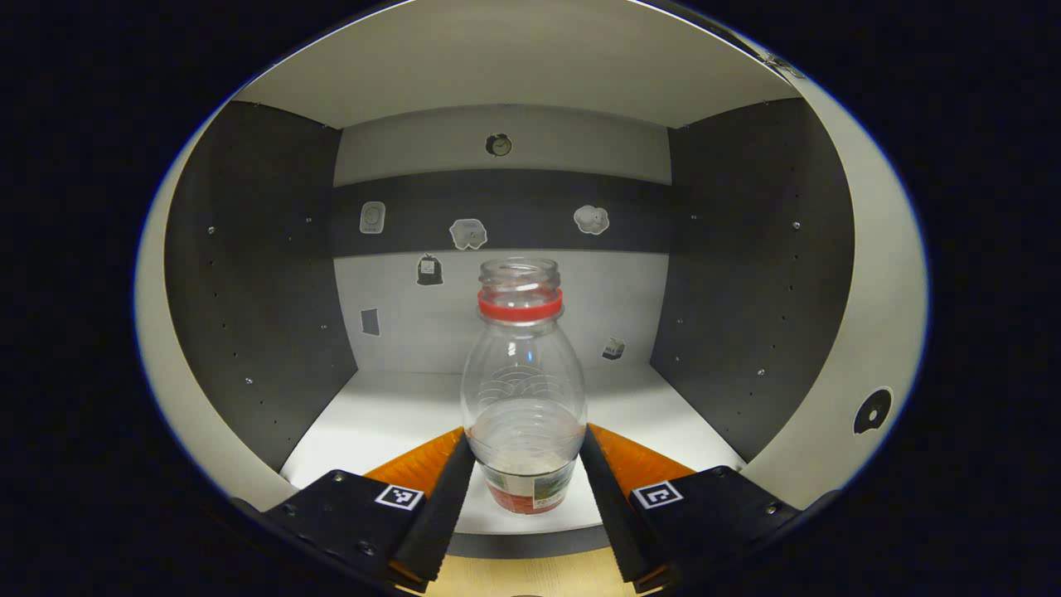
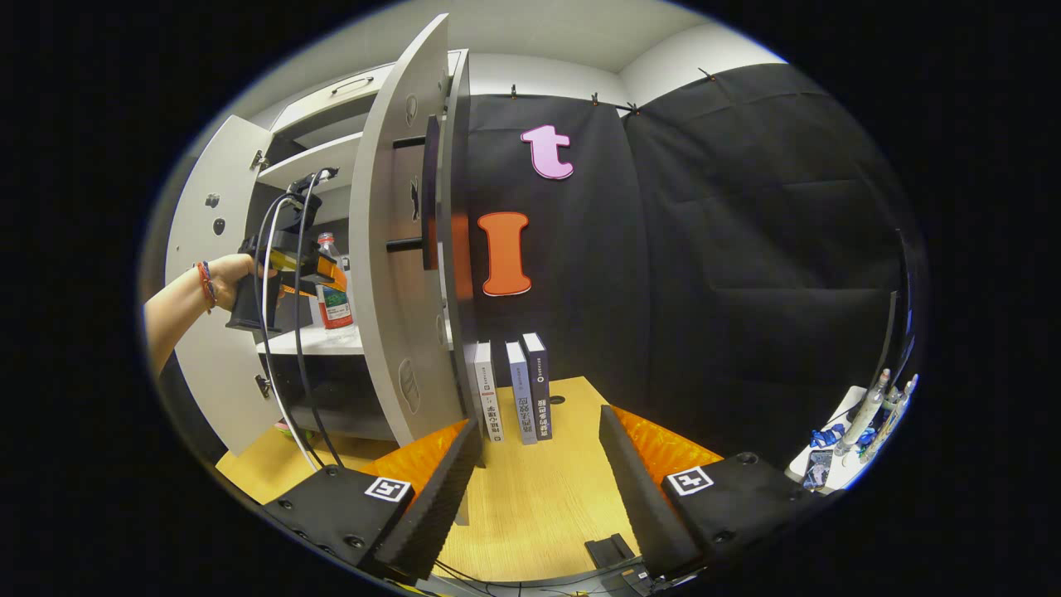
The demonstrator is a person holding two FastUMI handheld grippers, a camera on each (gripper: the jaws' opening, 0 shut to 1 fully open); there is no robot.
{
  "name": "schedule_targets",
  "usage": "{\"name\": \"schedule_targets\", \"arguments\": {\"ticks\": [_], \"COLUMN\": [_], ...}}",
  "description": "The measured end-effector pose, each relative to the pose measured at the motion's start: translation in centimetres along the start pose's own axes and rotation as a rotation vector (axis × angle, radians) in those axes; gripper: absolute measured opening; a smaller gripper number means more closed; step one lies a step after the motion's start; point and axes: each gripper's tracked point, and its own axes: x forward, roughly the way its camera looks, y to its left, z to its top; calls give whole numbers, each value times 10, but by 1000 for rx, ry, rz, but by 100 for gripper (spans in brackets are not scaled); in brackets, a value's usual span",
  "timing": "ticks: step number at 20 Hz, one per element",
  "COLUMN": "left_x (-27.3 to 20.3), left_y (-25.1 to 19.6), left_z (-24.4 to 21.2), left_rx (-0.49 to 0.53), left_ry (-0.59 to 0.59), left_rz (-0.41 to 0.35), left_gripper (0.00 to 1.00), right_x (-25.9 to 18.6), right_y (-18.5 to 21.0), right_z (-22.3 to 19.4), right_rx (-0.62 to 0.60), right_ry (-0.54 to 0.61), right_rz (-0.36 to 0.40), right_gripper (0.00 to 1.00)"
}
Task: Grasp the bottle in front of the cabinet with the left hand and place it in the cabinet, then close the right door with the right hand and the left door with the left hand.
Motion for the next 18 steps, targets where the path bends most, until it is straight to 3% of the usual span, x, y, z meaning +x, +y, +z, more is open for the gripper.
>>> {"name": "schedule_targets", "arguments": {"ticks": [2,3,5,9,12,18], "left_x": [1,0,-5,-26,-63,-144], "left_y": [5,6,5,5,8,39], "left_z": [0,1,2,5,12,0], "left_rx": [17,24,28,27,22,-28], "left_ry": [-8,-13,-25,-70,-120,-190], "left_rz": [5,7,0,-29,-57,-44], "left_gripper": [83,92,96,96,96,96], "right_x": [1,1,1,6,14,41], "right_y": [1,1,2,4,6,19], "right_z": [0,0,3,8,14,22], "right_rx": [2,2,0,-14,-23,-23], "right_ry": [1,1,-4,-12,-15,-12], "right_rz": [-8,-13,-23,-36,-34,6], "right_gripper": [96,96,96,96,100,96]}}
